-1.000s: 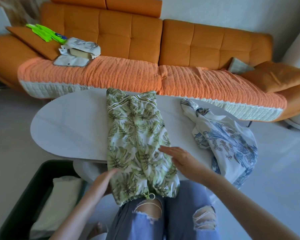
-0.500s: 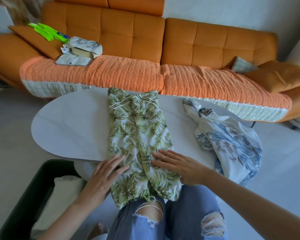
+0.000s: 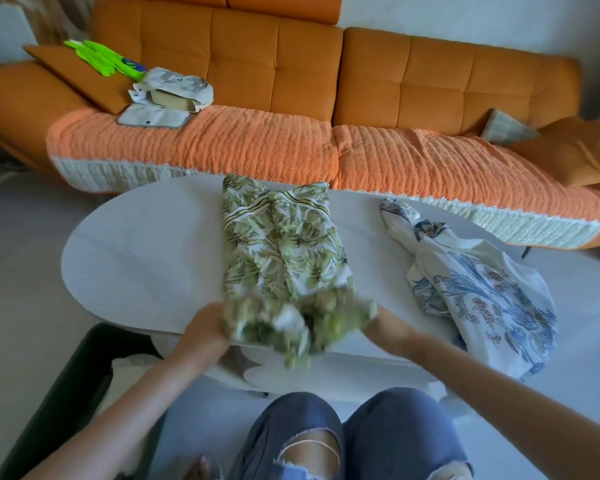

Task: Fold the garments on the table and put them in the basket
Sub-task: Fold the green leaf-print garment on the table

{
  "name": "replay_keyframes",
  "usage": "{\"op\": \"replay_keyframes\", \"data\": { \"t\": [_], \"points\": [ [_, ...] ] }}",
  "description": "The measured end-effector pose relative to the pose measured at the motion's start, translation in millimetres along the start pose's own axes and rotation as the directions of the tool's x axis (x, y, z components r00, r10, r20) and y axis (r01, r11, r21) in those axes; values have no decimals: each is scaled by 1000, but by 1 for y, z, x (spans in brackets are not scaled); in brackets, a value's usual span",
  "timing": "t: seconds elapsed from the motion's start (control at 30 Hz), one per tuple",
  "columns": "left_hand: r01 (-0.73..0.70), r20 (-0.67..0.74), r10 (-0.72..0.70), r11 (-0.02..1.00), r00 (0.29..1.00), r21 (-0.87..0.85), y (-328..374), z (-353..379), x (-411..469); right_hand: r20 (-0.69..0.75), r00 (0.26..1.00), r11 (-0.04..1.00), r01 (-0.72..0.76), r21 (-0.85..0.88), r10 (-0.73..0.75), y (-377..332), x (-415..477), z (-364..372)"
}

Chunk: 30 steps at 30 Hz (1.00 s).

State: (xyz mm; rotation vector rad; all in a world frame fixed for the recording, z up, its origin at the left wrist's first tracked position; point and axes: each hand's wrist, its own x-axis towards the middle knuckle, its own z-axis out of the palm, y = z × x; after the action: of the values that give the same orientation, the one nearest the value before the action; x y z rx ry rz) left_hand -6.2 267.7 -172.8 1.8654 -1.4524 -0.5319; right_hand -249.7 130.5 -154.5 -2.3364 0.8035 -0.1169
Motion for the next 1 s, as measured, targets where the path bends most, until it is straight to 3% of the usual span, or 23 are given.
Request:
{"op": "replay_keyframes", "data": {
  "t": [0.07,0.1,0.2,0.3,0.4,0.47,0.6,0.7,0.8,0.93,1.0],
  "points": [
    [143,-62,-155,976,986,-162,5,-7,31,-68,955,898,-245,367,289,-13,24,-23],
    [187,-80,-208,958,975,-218,11,-11,46,-87,929,832,-276,482,359,-12,39,-32],
    [317,-82,-344,919,935,-236,6,-18,81,-20,871,686,-373,625,491,-4,72,-42],
    [441,-47,-482,832,875,-336,-13,-23,88,58,879,692,-413,592,474,6,77,-38],
    [412,-98,-458,860,884,-299,-21,-22,72,-22,911,678,-290,676,412,15,73,-34],
    [360,-151,-417,882,896,-304,-21,-19,56,-55,916,690,-258,676,397,22,60,-32],
    [266,-92,-308,912,947,-312,-22,-5,31,-82,908,747,-284,601,411,31,40,-19],
    [137,-221,-178,972,959,-191,-24,4,27,-202,898,732,-171,659,391,29,38,-14],
    [102,-336,-170,972,926,-211,-19,1,33,-323,844,762,-145,631,428,23,42,-17],
    [177,-255,-206,975,945,-132,-35,-2,32,-315,853,887,-306,346,417,34,43,-15],
    [232,-181,-251,965,951,-123,-42,-2,28,-288,844,890,-406,208,452,40,40,-11]
  ]
}}
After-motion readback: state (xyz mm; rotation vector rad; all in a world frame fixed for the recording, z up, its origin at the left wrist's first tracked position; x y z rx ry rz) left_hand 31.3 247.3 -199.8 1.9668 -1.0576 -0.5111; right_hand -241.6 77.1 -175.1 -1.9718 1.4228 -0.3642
